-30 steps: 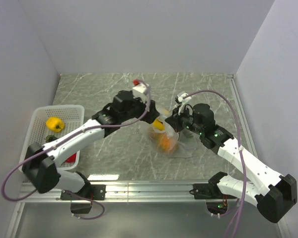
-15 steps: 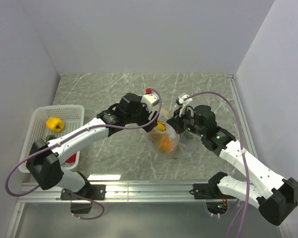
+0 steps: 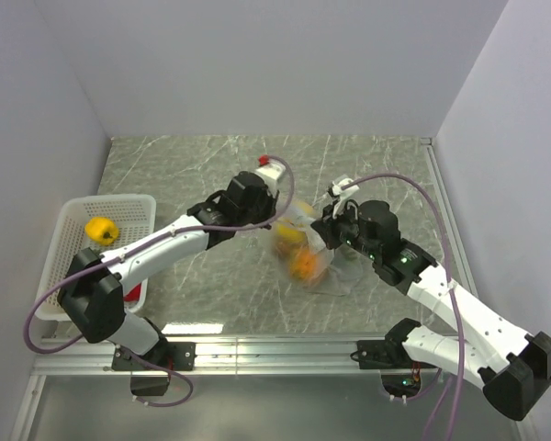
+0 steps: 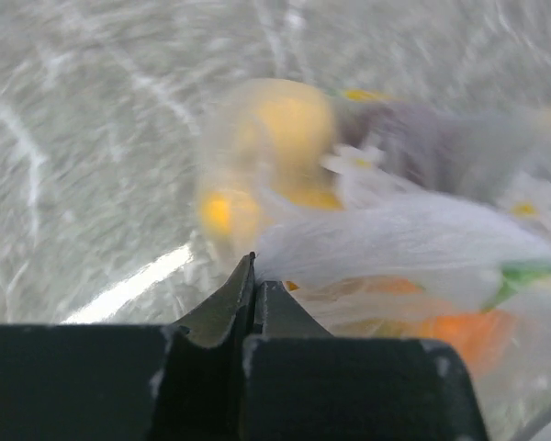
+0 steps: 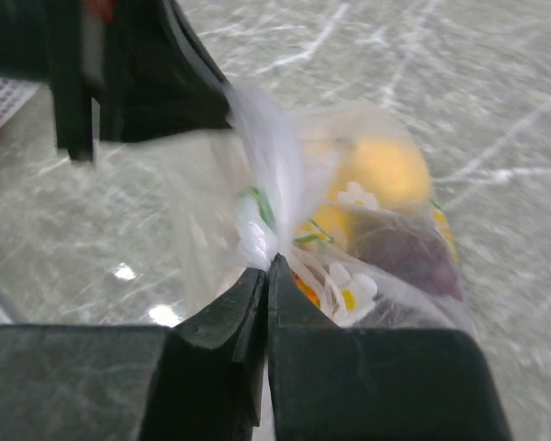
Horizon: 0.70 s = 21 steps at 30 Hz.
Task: Untie the knot of the plastic bag and take out the fruit
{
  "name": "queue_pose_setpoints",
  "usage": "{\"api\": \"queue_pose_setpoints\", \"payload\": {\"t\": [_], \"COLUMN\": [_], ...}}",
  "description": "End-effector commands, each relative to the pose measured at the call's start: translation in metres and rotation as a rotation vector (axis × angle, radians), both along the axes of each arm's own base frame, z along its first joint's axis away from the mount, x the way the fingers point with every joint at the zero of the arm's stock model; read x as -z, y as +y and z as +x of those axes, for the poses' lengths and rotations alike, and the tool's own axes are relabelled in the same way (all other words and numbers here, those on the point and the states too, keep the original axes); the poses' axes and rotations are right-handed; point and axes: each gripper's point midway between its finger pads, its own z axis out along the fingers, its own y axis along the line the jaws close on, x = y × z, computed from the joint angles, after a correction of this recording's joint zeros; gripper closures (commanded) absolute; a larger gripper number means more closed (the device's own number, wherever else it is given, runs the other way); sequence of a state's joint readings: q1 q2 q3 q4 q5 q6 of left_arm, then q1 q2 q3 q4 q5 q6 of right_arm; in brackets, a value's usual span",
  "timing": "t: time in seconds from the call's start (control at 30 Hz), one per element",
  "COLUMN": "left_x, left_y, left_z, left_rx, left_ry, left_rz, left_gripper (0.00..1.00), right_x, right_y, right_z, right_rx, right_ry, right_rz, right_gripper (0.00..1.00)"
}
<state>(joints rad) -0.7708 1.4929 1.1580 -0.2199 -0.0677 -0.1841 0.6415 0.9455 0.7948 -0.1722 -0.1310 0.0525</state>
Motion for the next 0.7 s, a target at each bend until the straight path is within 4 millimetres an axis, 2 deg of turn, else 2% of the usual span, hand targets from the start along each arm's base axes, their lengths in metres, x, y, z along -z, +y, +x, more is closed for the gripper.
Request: {"api": "queue_pose_setpoints", "payload": {"t": [0.0,0.03,0.07,0.17,0.23,0.3,0.37,0.4,0.43,0.53,0.6,0.67], "left_x": [-0.037,-0.036,-0.033,-0.023,-0.013,-0.010,-0.003,0.009,0.004,-0.004,-0.009,-0.025], "left_y": [0.058,0.072,0.096,0.135,0.149,0.151,0.160,0.159,0.165,0.165,0.165,0.163], "left_z": [0.044,0.045,0.054,0.057,0.051,0.046,0.039,0.031,0.029,0.025,0.025,0.031], "left_rx": [-0.379,-0.429,-0.509,-0.682,-0.728,-0.759,-0.808,-0.806,-0.817,-0.805,-0.795,-0.774], "left_ry": [-0.049,-0.025,-0.005,0.084,0.118,0.152,0.194,0.241,0.241,0.259,0.264,0.239], "left_rz": [-0.115,-0.129,-0.150,-0.276,-0.316,-0.392,-0.482,-0.508,-0.560,-0.662,-0.660,-0.657], "left_gripper": [1.00,0.99,0.99,0.99,1.00,0.99,0.99,0.99,1.00,0.99,0.99,0.99], "right_x": [-0.017,-0.014,-0.014,-0.007,-0.001,0.000,-0.006,-0.007,-0.017,-0.051,-0.084,-0.097], "right_y": [-0.023,-0.029,-0.036,-0.051,-0.062,-0.080,-0.105,-0.111,-0.118,-0.121,-0.115,-0.104], "right_z": [0.009,0.007,0.010,0.012,0.012,0.016,0.018,0.017,0.015,0.013,0.012,0.017], "right_rx": [0.161,0.187,0.231,0.324,0.401,0.523,0.661,0.698,0.714,0.702,0.641,0.594], "right_ry": [-0.066,-0.068,-0.075,-0.066,-0.050,-0.050,-0.076,-0.078,-0.106,-0.178,-0.245,-0.250], "right_rz": [0.062,0.065,0.070,0.091,0.120,0.150,0.197,0.234,0.273,0.384,0.411,0.399], "right_gripper": [0.96,0.96,0.96,0.97,0.99,1.00,1.00,1.00,1.00,1.00,1.00,1.00]}}
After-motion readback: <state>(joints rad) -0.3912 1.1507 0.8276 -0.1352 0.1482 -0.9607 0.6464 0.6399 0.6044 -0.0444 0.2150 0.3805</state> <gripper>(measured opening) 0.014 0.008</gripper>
